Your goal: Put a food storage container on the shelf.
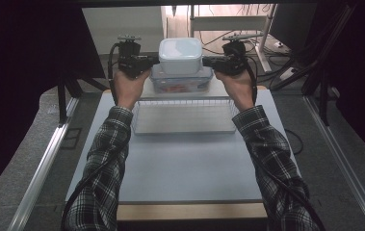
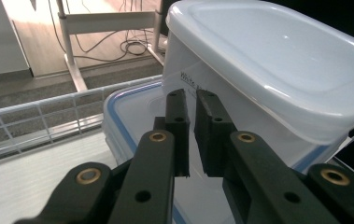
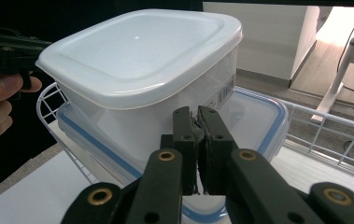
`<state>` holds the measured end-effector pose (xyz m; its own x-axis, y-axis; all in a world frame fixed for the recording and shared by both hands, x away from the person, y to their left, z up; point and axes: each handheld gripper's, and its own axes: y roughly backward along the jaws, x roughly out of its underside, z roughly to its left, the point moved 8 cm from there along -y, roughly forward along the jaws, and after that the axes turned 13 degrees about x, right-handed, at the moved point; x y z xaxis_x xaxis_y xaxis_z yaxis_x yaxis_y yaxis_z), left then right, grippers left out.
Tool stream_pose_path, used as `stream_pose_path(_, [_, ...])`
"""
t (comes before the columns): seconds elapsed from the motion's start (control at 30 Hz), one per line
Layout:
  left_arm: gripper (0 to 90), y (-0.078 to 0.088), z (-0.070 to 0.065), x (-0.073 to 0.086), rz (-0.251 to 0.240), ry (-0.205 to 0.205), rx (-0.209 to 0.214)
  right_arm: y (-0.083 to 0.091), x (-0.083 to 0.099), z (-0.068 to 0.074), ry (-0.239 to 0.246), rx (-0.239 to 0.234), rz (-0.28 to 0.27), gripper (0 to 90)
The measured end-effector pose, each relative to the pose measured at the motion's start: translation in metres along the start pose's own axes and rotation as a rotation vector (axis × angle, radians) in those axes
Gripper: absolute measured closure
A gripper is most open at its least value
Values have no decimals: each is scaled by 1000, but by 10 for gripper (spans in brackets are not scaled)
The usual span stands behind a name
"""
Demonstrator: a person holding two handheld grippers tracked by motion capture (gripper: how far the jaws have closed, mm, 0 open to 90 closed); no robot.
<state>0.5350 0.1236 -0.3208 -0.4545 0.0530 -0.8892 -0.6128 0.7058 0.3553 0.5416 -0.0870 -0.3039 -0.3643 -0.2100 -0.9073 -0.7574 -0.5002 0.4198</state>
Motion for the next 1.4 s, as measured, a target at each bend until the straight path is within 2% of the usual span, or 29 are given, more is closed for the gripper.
stream_pose_path(0.2, [778, 16, -5, 7, -12, -16, 2, 7, 3, -2, -2, -4, -2, 764])
stream_pose_path(0.37, [602, 29, -13, 19, -11, -47, 24, 16, 15, 1, -6, -27, -4, 621])
stream_pose_path(0.53, [457, 37, -23, 31, -5, -83, 42, 25, 30, 6, 11, -47, 1, 492])
stream_pose_path(0.67, [344, 40, -34, 44, 10, -117, 54, 33, 41, 11, 31, -65, 0, 419])
stream_pose_path(0.8, [267, 42, -44, 61, 22, -133, 81, 41, 51, 16, 51, -79, 5, 366])
stream_pose_path(1.0, [180, 43, -58, 90, 54, -165, 100, 52, 71, 25, 84, -104, 17, 304])
stream_pose_path(1.2, [116, 43, -73, 122, 64, -163, 145, 62, 96, 34, 105, -125, 31, 232])
stream_pose_path(1.3, [78, 42, -79, 148, 81, -175, 150, 67, 117, 40, 113, -145, 41, 186])
stream_pose_path(1.4, [55, 40, -80, 187, 91, -148, 151, 70, 153, 43, 123, -150, 61, 153])
